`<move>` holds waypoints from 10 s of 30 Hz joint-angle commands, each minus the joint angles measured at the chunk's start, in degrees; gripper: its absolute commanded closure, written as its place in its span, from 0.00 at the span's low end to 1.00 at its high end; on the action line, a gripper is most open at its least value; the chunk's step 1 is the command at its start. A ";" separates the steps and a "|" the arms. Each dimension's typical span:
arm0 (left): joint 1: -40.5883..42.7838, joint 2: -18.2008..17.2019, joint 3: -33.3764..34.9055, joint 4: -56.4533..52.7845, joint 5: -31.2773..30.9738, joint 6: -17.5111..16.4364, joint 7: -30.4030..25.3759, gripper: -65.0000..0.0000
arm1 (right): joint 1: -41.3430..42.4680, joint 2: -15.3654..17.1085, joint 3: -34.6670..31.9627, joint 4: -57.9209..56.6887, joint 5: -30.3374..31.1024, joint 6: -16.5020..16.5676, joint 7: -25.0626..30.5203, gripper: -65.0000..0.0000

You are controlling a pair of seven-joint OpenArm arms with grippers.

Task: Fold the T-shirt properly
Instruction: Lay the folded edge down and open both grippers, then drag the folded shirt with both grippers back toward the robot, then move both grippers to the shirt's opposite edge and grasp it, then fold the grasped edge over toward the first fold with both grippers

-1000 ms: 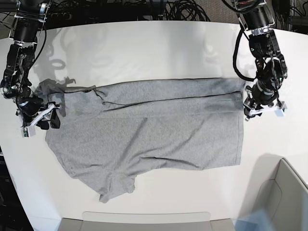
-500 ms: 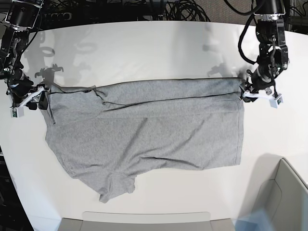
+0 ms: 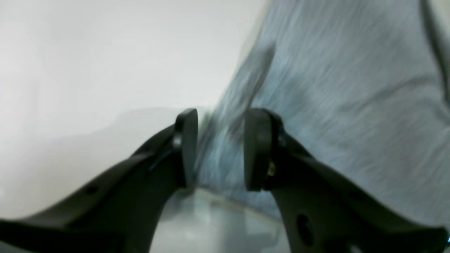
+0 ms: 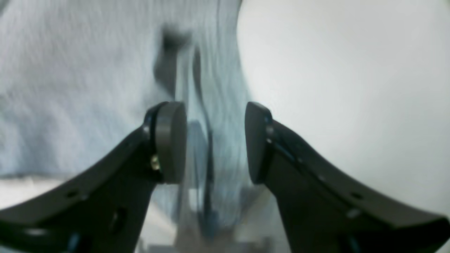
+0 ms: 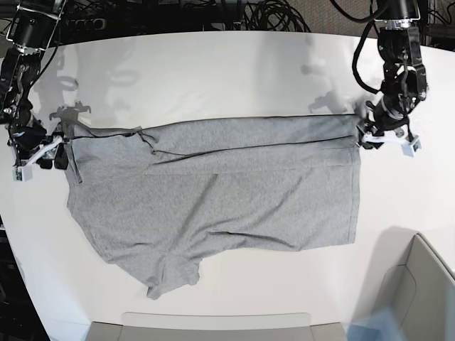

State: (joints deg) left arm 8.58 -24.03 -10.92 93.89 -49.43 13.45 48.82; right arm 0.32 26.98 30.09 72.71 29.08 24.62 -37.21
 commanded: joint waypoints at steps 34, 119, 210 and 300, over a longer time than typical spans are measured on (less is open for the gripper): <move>8.52 0.08 18.35 -1.45 13.52 -0.31 6.70 1.00 | -13.72 -0.04 -7.62 7.95 -15.32 0.21 1.30 1.00; 4.56 6.14 5.07 16.58 13.34 -0.40 10.13 1.00 | 2.01 0.75 -9.12 6.99 -15.59 3.82 0.51 1.00; -22.86 -2.91 9.91 -29.58 13.08 -13.67 0.02 0.68 | 31.11 -5.14 -33.82 -35.92 -12.60 5.40 18.35 0.55; 6.50 -3.88 -0.38 14.20 5.96 -14.11 13.29 1.00 | -13.90 -3.38 -6.83 39.95 -12.16 5.84 -15.40 1.00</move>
State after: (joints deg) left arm 15.55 -26.98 -10.68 106.74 -43.11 -0.67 63.00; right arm -14.02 22.65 22.61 111.50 16.71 30.26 -53.34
